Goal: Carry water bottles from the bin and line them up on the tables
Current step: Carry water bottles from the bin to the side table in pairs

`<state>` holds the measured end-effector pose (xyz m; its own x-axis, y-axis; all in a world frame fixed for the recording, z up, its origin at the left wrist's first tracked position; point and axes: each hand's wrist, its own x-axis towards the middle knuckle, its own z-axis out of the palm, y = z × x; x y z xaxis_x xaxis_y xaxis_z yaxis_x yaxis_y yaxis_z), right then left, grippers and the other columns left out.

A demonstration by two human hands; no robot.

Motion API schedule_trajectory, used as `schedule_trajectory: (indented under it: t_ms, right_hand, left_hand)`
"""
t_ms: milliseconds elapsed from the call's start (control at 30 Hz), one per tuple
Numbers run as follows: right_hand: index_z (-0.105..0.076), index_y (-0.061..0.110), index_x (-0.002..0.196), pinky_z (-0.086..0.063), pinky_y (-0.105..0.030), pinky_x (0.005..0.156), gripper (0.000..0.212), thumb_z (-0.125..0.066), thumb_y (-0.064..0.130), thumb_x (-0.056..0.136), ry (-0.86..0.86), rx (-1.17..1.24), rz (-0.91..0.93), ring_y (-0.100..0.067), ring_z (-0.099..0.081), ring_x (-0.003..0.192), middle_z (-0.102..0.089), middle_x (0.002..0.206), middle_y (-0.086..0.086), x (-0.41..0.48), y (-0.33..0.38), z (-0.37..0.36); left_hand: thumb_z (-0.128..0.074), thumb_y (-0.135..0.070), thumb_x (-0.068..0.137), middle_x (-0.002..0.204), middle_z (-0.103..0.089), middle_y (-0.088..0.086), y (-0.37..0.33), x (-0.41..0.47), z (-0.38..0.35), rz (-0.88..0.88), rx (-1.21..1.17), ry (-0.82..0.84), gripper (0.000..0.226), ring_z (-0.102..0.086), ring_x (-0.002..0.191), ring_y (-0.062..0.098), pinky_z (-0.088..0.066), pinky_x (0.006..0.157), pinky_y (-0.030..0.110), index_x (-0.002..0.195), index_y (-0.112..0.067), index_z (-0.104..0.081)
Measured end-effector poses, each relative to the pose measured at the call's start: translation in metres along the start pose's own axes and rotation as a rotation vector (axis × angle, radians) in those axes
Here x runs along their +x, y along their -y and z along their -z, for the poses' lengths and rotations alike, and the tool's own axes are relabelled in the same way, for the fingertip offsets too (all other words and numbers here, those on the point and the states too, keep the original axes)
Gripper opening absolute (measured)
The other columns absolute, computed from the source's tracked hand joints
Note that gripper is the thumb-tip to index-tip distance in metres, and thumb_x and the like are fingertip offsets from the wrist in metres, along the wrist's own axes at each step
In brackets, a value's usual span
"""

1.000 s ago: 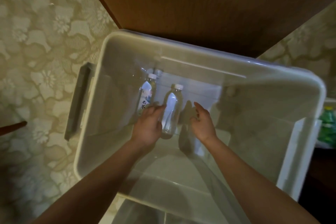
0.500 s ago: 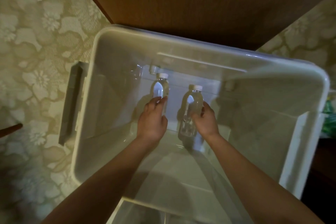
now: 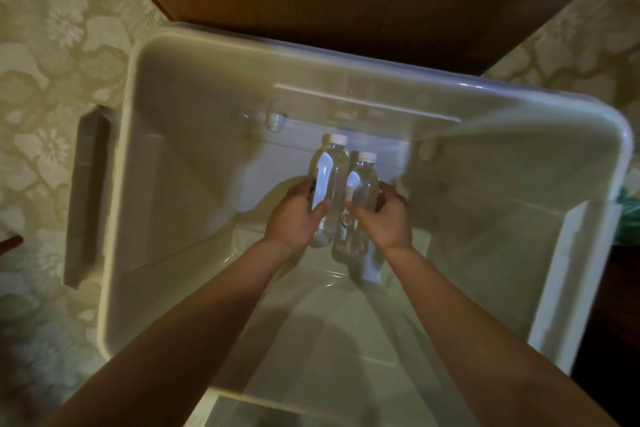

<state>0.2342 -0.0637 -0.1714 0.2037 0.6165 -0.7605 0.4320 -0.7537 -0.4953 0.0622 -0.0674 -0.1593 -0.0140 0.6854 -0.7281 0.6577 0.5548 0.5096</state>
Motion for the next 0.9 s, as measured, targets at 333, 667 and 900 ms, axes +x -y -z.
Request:
schedule_trajectory:
  t_ms: [333, 667, 900]
  right_hand:
    - [-0.059, 0.027, 0.099, -0.052, -0.023, 0.066, 0.042, -0.086, 0.029, 0.066, -0.011, 0.049, -0.009, -0.009, -0.067, 0.075, -0.067, 0.084, 0.01, 0.005, 0.002, -0.001]
    - [-0.07, 0.022, 0.101, -0.059, -0.033, 0.075, 0.038, -0.084, 0.024, 0.067, 0.013, 0.082, 0.008, -0.01, -0.07, 0.075, -0.073, 0.082, 0.008, -0.01, 0.005, 0.001]
    - [-0.073, 0.023, 0.098, -0.061, -0.036, 0.077, 0.033, -0.083, 0.021, 0.067, 0.08, 0.138, -0.009, -0.014, -0.073, 0.075, -0.075, 0.083, 0.004, -0.062, 0.038, 0.019]
  left_hand:
    - [-0.066, -0.042, 0.087, 0.121, -0.062, 0.001, -0.004, 0.02, -0.008, 0.062, -0.07, -0.046, 0.052, -0.062, 0.105, 0.021, -0.05, 0.091, 0.039, 0.131, -0.017, -0.052]
    - [-0.07, -0.029, 0.088, 0.093, -0.062, -0.005, -0.009, 0.005, -0.001, 0.081, -0.198, -0.047, 0.035, -0.063, 0.091, 0.021, -0.049, 0.082, 0.031, 0.116, -0.015, -0.055]
    - [-0.079, -0.044, 0.076, 0.105, -0.062, 0.002, -0.015, -0.045, 0.033, 0.115, -0.318, -0.064, 0.064, -0.057, 0.085, 0.01, -0.044, 0.073, 0.019, 0.127, -0.012, -0.055]
